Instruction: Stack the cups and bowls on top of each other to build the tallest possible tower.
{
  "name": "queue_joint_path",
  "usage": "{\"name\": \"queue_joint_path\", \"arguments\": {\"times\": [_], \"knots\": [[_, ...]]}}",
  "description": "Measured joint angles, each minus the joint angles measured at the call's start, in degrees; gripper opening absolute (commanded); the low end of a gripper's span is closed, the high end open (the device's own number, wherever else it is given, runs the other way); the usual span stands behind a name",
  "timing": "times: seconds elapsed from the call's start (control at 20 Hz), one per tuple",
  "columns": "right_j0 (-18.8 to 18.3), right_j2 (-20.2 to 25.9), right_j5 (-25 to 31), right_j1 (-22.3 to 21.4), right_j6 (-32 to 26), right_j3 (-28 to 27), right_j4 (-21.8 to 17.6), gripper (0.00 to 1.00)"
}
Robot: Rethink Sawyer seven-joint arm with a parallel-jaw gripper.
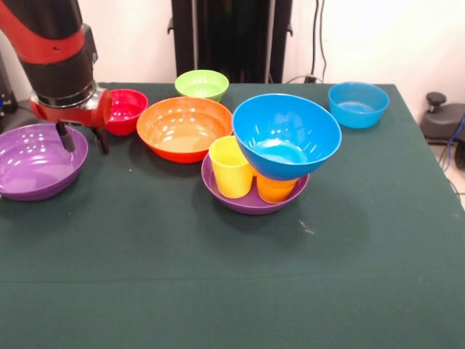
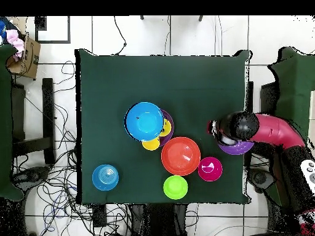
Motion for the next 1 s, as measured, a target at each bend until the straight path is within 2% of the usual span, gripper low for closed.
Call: {"name": "queue_joint_path", "arguments": {"times": [0.45, 1.0], "knots": [[-0.9, 0.0, 0.0, 1.8, 0.0, 0.0, -3.4, 1.0], [-1.2, 0.0, 0.0, 2.4, 0.0, -1.2, -4.2, 1.0]]}}
